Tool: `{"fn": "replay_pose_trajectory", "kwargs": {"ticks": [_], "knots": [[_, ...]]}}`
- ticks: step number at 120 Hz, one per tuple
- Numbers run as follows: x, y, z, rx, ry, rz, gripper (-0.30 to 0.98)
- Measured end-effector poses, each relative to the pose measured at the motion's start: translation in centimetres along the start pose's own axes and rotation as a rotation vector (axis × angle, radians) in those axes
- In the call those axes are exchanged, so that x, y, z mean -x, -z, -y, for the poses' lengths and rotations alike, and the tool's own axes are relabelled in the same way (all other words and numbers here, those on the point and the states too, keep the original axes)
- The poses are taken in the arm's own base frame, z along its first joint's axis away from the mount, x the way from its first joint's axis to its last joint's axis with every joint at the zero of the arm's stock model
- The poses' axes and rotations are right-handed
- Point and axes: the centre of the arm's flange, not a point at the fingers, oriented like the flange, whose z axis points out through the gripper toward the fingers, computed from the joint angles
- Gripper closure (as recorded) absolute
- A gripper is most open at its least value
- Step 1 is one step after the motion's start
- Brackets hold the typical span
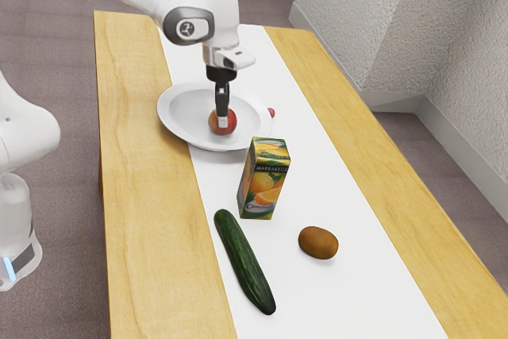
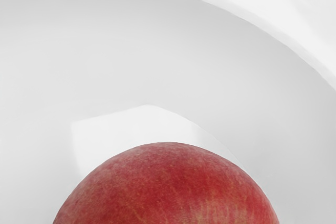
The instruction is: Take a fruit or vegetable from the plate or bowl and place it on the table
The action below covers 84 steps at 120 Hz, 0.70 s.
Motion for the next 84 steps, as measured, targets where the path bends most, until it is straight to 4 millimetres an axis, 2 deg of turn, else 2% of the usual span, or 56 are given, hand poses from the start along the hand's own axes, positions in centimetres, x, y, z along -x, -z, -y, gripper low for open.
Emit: {"fn": "replay_pose_trajectory", "kwargs": {"ticks": [9, 27, 36, 58, 63, 77, 84], "knots": [[0.1, -0.2, 0.4, -0.015, -0.005, 0.002, 0.10], [-0.2, 0.5, 1.8, -0.139, -0.059, -0.044, 0.48], [-0.4, 1.1, 2.5, -0.190, -0.069, -0.065, 0.57], [-1.3, 5.7, 4.8, -0.265, -0.029, -0.071, 0.64], [-1.3, 7.3, 5.8, -0.281, -0.003, -0.072, 0.65], [-0.5, 13.9, 10.4, -0.323, 0.106, -0.092, 0.65], [0.7, 15.5, 13.4, -0.319, 0.154, -0.088, 0.63]]}}
